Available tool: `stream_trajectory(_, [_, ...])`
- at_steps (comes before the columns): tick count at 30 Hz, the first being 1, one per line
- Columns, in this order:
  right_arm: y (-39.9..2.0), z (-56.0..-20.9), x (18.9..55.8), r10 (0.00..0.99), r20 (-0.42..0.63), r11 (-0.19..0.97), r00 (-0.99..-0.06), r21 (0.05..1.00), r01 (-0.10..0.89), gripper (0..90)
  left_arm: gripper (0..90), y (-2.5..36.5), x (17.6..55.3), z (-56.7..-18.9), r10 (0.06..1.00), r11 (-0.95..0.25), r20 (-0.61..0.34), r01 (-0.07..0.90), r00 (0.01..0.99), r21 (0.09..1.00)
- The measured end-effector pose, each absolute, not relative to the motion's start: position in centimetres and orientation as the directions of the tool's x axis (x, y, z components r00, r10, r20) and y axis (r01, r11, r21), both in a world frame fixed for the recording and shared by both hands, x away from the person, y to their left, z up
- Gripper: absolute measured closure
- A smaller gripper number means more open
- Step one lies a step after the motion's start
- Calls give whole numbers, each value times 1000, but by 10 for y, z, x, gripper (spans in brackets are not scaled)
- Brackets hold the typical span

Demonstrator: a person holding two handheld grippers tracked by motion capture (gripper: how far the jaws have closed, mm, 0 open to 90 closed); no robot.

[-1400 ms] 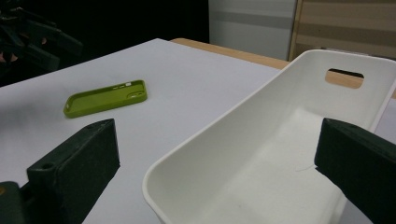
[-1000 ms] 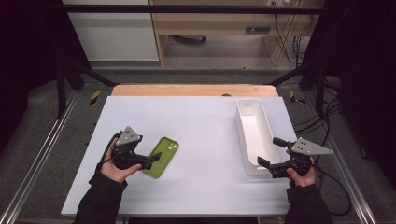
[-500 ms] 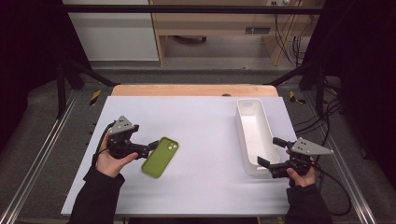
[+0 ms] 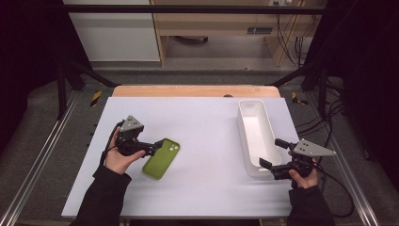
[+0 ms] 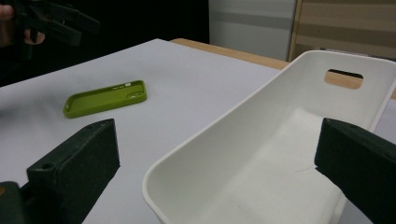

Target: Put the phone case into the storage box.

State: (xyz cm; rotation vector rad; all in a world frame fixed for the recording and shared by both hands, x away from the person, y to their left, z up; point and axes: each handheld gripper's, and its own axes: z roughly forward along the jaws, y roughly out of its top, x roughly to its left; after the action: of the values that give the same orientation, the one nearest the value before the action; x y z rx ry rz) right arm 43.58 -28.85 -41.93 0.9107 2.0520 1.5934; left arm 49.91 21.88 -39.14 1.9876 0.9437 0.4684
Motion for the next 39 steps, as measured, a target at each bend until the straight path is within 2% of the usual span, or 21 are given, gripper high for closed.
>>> stream_trajectory(18, [-289, -419, 436, 693, 87, 144, -716, 956, 255, 5, 22, 219, 515, -421, 779, -379, -33, 513, 626, 770])
stream_trajectory(39, [-289, -419, 436, 691, 90, 142, -717, 956, 257, 5, 53, 223, 515, -442, 795, -397, -33, 561, 605, 727])
